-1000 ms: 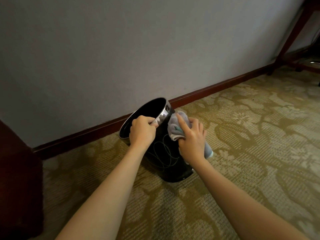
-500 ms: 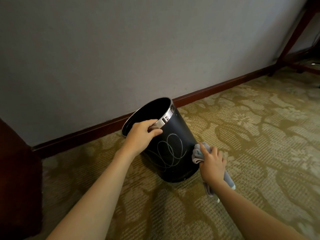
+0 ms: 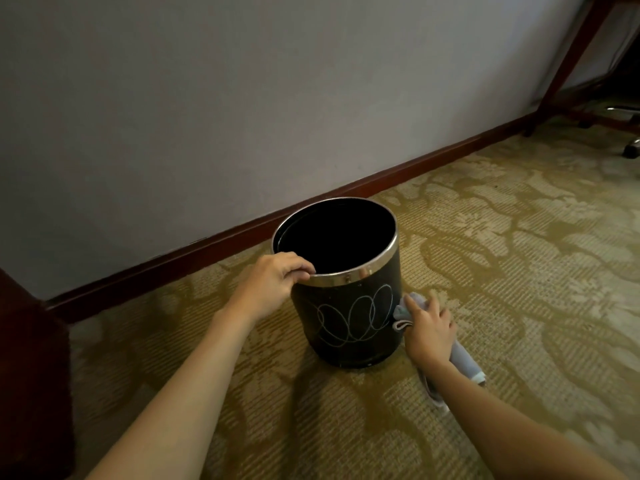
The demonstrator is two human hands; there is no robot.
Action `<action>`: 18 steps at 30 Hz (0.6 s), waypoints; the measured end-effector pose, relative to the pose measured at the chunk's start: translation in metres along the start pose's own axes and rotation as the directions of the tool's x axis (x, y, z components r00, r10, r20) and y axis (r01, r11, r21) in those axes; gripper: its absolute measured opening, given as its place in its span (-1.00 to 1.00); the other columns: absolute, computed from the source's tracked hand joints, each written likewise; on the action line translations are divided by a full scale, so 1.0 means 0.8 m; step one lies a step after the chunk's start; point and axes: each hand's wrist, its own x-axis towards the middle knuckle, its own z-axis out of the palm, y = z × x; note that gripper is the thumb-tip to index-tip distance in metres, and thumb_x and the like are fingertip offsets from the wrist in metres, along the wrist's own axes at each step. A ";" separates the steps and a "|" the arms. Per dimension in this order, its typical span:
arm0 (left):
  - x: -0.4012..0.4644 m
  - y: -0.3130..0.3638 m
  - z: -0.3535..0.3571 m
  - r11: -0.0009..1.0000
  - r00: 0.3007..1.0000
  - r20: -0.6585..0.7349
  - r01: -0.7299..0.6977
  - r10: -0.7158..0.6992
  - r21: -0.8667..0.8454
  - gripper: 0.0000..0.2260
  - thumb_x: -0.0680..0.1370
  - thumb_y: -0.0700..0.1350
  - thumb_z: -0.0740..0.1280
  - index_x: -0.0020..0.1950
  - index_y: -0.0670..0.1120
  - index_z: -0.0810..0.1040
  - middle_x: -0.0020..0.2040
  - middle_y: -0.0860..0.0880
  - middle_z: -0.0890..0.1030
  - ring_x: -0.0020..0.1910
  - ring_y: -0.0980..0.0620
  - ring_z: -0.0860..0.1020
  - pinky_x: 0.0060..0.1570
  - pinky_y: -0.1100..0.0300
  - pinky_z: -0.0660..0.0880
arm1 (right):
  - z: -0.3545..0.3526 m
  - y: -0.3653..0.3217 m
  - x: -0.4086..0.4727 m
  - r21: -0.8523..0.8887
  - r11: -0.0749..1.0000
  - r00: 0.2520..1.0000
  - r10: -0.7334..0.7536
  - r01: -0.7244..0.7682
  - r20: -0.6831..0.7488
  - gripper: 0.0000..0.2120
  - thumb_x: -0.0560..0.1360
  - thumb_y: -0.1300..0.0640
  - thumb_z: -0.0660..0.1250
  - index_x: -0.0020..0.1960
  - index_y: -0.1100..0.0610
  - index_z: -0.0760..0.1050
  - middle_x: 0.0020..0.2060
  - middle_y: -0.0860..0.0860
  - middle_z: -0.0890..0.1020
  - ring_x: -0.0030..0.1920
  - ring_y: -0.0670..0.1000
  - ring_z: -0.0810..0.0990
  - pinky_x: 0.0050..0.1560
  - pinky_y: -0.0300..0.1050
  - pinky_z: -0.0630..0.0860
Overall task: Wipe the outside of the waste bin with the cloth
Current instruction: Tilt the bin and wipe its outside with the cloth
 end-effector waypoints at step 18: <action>-0.018 0.005 0.007 0.994 0.991 -0.089 0.106 -0.103 0.028 -0.56 0.46 -0.45 0.22 -0.21 0.15 0.48 -0.17 0.13 0.48 -0.11 0.27 0.47 -0.14 0.35 0.41 | -0.017 -0.023 0.013 0.258 0.961 0.986 -0.057 0.097 -0.159 -0.43 0.51 0.32 0.13 0.48 -0.03 0.25 0.25 0.09 0.37 0.08 0.18 0.32 0.18 0.07 0.30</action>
